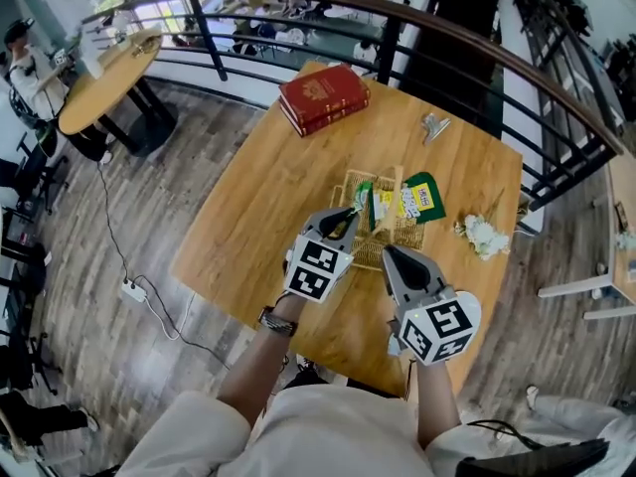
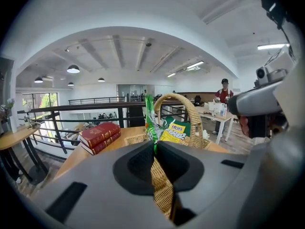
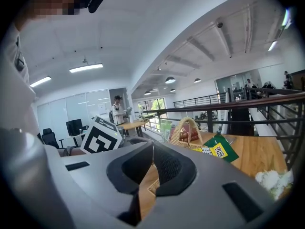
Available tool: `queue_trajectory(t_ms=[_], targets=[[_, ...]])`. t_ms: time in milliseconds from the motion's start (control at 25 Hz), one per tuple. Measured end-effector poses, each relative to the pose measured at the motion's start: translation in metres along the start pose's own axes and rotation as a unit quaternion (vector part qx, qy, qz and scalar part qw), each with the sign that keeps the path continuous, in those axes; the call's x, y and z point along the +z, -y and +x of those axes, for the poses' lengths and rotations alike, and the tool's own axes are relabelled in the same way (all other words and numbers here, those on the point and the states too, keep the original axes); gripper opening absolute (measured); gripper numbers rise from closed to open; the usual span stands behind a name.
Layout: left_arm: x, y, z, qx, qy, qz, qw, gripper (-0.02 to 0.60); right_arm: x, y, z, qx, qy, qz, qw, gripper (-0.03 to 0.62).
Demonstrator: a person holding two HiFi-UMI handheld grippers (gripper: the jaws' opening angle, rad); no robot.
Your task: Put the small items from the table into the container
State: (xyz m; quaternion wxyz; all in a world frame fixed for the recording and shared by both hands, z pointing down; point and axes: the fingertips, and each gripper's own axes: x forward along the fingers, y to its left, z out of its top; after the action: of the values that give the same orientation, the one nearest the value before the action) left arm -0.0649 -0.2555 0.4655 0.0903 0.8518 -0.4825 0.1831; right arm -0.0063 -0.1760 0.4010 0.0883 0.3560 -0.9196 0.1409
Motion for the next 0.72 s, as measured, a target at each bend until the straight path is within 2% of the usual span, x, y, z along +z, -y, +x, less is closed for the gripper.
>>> queue_trajectory(t_ms=[320, 720], targets=[[-0.017, 0.002, 0.022, -0.018, -0.04, 0.001, 0.9991, 0.029, -0.011, 0.018, 0.002, -0.019, -0.01, 0.012, 1.0, 0.02], [-0.016, 0.006, 0.024, -0.03, -0.042, 0.019, 0.9985, 0.031, -0.011, 0.021, 0.004, -0.026, -0.007, 0.018, 0.999, 0.02]])
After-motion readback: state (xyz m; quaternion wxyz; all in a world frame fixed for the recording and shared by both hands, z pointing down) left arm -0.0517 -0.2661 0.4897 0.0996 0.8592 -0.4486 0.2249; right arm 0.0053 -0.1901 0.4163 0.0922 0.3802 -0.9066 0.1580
